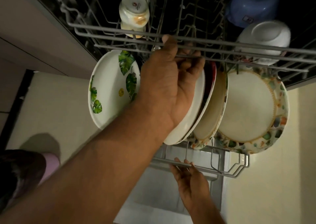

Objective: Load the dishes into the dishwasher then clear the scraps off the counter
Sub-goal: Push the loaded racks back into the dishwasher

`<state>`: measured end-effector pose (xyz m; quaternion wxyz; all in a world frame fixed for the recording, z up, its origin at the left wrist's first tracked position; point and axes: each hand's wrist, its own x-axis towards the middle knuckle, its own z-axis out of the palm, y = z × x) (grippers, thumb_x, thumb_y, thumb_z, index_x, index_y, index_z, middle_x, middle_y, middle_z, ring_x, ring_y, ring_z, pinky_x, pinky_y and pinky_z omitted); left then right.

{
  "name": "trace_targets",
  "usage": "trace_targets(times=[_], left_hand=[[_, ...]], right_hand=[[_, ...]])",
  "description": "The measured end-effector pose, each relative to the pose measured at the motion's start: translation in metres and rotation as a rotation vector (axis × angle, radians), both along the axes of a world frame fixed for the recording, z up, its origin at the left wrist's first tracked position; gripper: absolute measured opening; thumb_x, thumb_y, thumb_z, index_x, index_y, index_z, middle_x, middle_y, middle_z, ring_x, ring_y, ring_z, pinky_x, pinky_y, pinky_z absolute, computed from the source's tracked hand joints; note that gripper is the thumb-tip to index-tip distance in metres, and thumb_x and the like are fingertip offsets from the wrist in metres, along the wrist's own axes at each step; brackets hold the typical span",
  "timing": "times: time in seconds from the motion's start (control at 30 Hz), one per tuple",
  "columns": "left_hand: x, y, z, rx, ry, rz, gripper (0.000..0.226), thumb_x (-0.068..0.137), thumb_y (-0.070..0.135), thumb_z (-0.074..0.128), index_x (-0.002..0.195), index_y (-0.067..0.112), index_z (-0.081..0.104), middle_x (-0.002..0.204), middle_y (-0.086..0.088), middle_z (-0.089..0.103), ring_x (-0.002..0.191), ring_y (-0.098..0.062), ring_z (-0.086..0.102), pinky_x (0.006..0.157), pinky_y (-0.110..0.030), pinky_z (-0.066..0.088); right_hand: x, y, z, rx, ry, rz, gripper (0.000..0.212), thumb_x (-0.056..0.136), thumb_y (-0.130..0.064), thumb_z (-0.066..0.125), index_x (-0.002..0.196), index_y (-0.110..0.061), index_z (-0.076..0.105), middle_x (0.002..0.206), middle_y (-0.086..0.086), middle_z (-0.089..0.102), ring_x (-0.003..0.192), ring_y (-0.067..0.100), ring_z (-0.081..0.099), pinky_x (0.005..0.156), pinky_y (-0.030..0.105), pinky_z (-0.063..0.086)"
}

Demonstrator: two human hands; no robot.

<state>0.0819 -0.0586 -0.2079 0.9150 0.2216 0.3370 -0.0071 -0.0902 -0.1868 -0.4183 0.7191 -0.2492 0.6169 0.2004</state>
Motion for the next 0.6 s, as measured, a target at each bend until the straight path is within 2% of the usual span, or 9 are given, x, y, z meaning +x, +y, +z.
trace_targets(times=[0.1, 0.2, 0.3, 0.4, 0.43, 0.47, 0.53, 0.6], left_hand=[[0.001, -0.001, 0.009, -0.014, 0.016, 0.007, 0.018, 0.107, 0.015, 0.054, 0.096, 0.004, 0.061, 0.113, -0.022, 0.060, 0.129, -0.039, 0.062, 0.110, -0.053, 0.051], [-0.002, 0.001, 0.005, 0.046, -0.027, -0.033, 0.019, 0.108, 0.016, 0.051, 0.097, 0.004, 0.060, 0.116, -0.022, 0.055, 0.114, -0.034, 0.057, 0.113, -0.052, 0.049], [-0.010, 0.008, -0.008, 0.113, -0.102, -0.125, 0.022, 0.110, 0.020, 0.045, 0.119, 0.004, 0.058, 0.125, -0.020, 0.051, 0.117, -0.031, 0.048, 0.120, -0.050, 0.040], [-0.042, 0.021, -0.019, 0.214, -0.118, -0.256, 0.043, 0.107, 0.030, 0.047, 0.143, 0.007, 0.051, 0.144, -0.015, 0.060, 0.139, -0.026, 0.055, 0.120, -0.046, 0.040], [-0.062, 0.025, -0.026, 0.235, -0.082, -0.319, 0.049, 0.105, 0.034, 0.047, 0.147, 0.008, 0.050, 0.144, -0.015, 0.062, 0.136, -0.026, 0.059, 0.117, -0.044, 0.044], [-0.085, 0.024, -0.036, 0.264, 0.008, -0.402, 0.048, 0.105, 0.037, 0.045, 0.143, 0.008, 0.054, 0.138, -0.014, 0.068, 0.129, -0.025, 0.065, 0.112, -0.041, 0.050], [-0.137, 0.019, -0.067, 0.291, 0.324, -0.541, 0.043, 0.108, 0.035, 0.042, 0.124, 0.004, 0.066, 0.116, -0.013, 0.078, 0.110, -0.025, 0.075, 0.098, -0.039, 0.059], [-0.175, 0.016, -0.107, 0.237, 0.655, -0.534, 0.038, 0.108, 0.034, 0.048, 0.118, 0.003, 0.068, 0.107, -0.013, 0.079, 0.102, -0.027, 0.077, 0.088, -0.039, 0.060]], right_hand=[[0.007, 0.005, 0.004, -0.006, -0.008, -0.002, 0.024, 0.112, -0.011, 0.044, 0.126, 0.005, 0.055, 0.121, 0.035, 0.066, 0.109, 0.042, 0.069, 0.071, 0.063, 0.060], [0.012, 0.008, 0.009, -0.020, -0.030, 0.007, 0.021, 0.112, -0.011, 0.043, 0.116, 0.003, 0.058, 0.115, 0.034, 0.069, 0.104, 0.042, 0.072, 0.072, 0.063, 0.059], [0.010, 0.007, 0.011, -0.028, -0.058, 0.036, 0.025, 0.112, -0.015, 0.044, 0.115, 0.004, 0.059, 0.106, 0.032, 0.074, 0.098, 0.041, 0.076, 0.079, 0.059, 0.062], [0.005, 0.003, 0.011, -0.027, -0.051, 0.066, 0.027, 0.112, -0.017, 0.044, 0.117, 0.004, 0.059, 0.105, 0.031, 0.075, 0.093, 0.038, 0.077, 0.084, 0.057, 0.062], [0.004, 0.002, 0.010, -0.027, -0.050, 0.061, 0.027, 0.113, -0.017, 0.043, 0.118, 0.005, 0.059, 0.106, 0.031, 0.074, 0.093, 0.038, 0.077, 0.080, 0.056, 0.063], [0.002, 0.001, 0.009, -0.024, -0.059, 0.064, 0.028, 0.113, -0.016, 0.042, 0.120, 0.005, 0.058, 0.107, 0.031, 0.074, 0.093, 0.037, 0.078, 0.077, 0.055, 0.064], [0.000, 0.001, 0.007, -0.006, -0.084, 0.101, 0.027, 0.114, -0.014, 0.040, 0.124, 0.004, 0.057, 0.114, 0.030, 0.072, 0.094, 0.035, 0.078, 0.071, 0.045, 0.067], [-0.001, 0.003, 0.005, -0.007, -0.078, 0.118, 0.026, 0.113, -0.015, 0.041, 0.128, -0.001, 0.056, 0.127, 0.032, 0.066, 0.106, 0.035, 0.073, 0.073, 0.042, 0.066]])
